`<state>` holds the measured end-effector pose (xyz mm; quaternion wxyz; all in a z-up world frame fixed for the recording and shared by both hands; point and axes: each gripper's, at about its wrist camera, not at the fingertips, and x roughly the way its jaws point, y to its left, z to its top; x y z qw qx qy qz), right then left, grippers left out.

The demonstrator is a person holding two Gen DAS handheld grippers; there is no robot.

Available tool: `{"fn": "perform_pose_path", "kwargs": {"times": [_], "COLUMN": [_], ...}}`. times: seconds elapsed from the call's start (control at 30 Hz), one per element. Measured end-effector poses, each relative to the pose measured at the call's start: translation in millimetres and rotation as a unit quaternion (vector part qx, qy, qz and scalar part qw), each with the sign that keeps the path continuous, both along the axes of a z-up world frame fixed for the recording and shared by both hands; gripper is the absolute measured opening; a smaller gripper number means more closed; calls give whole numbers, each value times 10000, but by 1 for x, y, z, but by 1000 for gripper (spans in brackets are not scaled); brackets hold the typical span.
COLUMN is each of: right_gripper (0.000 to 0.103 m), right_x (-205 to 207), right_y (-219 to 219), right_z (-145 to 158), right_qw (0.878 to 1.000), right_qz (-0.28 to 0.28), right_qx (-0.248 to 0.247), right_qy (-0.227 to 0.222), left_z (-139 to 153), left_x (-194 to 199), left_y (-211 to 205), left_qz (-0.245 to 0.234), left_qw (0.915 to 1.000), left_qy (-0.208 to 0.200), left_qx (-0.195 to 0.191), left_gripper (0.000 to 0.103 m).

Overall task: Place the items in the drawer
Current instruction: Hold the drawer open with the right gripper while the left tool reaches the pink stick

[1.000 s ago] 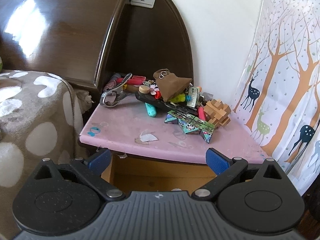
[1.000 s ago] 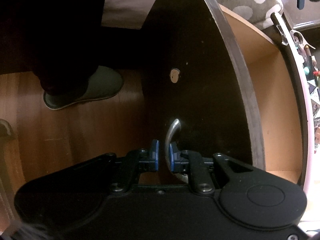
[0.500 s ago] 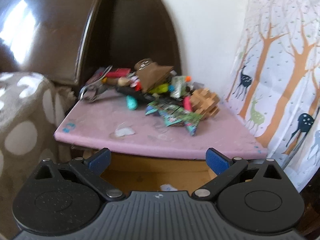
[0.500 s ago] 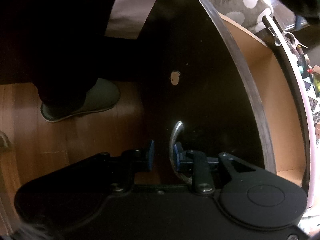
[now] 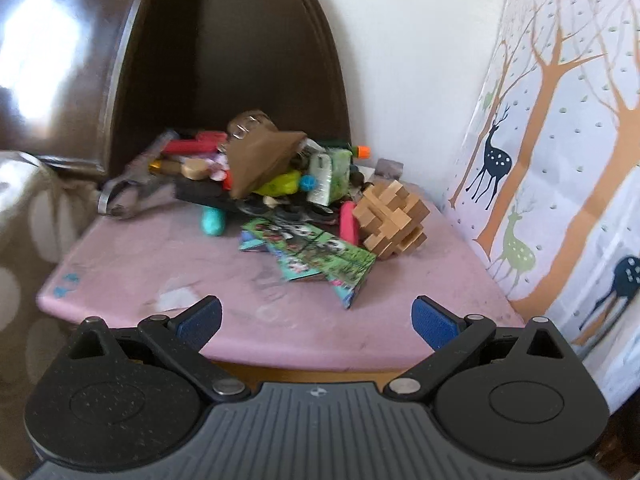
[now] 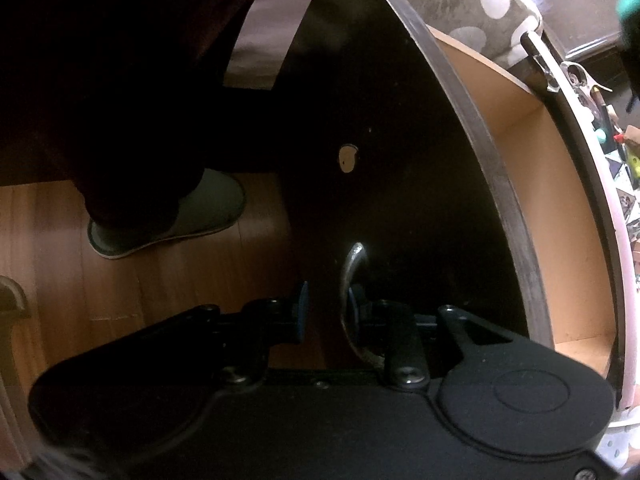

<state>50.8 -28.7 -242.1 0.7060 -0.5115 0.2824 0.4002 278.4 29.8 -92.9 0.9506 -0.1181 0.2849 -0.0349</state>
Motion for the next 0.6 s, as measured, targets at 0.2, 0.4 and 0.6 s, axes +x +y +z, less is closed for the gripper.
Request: {"fn": "perform_pose_path", "kwargs": {"times": [0.2, 0.4, 0.6], "right_gripper": [23, 23, 23], "right_x": [-2, -1, -1], "right_y": [-2, -4, -4], "right_z": [0, 0, 1], "right_qw": [9999, 9998, 9997], "right_qz": [131, 202, 241], "right_qx": [20, 40, 50], "right_qy": [-38, -55, -67], "left_z": [-22, -42, -50], "left_x": [44, 67, 80], "left_y": [7, 12, 10], "left_qz": [270, 577, 794], "left_qw": [9899, 9709, 9599], "left_qy": [328, 463, 453], "left_qx": [-1353, -2280, -2652], "left_gripper": [95, 77, 57]}}
